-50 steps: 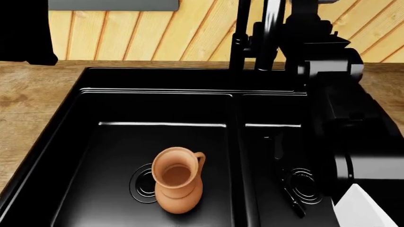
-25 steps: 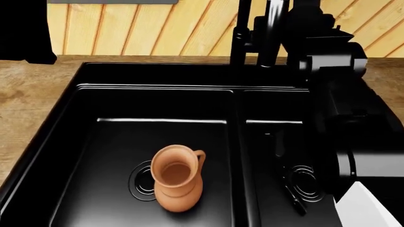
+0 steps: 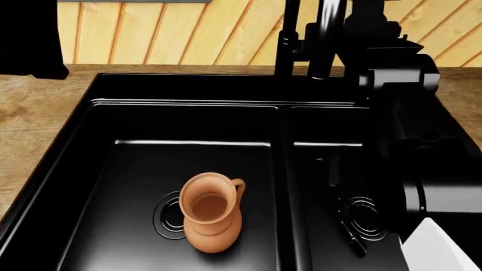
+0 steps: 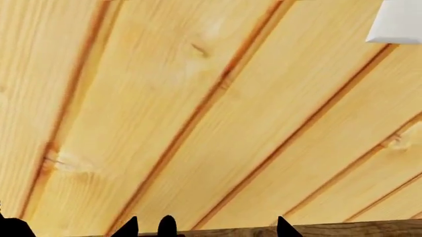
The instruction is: Pick the jug and wine glass and place them in the sink. Then turn on the water.
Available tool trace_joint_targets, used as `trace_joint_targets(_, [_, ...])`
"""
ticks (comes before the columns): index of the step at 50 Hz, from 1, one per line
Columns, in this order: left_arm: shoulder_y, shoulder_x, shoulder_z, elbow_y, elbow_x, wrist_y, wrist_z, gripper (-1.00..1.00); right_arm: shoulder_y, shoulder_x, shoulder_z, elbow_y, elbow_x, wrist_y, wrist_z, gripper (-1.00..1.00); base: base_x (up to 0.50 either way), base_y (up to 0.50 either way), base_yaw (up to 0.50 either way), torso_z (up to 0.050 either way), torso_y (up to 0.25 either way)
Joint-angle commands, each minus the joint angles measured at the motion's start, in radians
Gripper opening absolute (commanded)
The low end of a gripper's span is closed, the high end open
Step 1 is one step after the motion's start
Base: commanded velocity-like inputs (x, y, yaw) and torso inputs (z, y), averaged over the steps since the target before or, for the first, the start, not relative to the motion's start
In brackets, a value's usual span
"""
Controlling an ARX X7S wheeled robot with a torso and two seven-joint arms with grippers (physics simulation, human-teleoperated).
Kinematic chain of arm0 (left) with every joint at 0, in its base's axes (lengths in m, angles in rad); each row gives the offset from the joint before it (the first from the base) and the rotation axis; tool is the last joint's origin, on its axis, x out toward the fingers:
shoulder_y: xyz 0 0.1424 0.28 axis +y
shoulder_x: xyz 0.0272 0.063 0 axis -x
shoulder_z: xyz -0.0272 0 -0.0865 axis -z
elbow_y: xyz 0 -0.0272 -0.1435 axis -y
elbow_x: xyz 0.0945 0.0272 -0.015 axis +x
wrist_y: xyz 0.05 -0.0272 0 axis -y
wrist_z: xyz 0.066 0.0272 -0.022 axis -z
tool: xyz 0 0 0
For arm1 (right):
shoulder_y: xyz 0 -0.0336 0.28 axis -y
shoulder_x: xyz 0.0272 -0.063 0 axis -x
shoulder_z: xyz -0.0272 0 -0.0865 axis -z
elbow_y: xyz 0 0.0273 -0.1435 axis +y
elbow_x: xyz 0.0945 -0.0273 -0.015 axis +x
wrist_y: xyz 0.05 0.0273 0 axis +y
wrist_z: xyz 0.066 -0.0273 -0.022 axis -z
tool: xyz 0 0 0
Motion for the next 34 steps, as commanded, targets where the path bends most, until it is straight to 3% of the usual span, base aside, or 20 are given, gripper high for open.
trace_joint_targets(1, [0.005,-0.001,-0.004,0.002,-0.001,0.001,-0.001,1.00,0.003,0.027,0.006,0.000,-0.001,0.004,0.008,1.00,0.00,0.00,0.00,0.000,0.000])
trace_joint_targets(34, [-0.051,0.021,0.027,0.002,-0.023,-0.029,-0.029,1.00,-0.030,0.146,0.057,-0.001,0.011,-0.005,0.046,1.00,0.00,0.00,0.00,0.000,0.000])
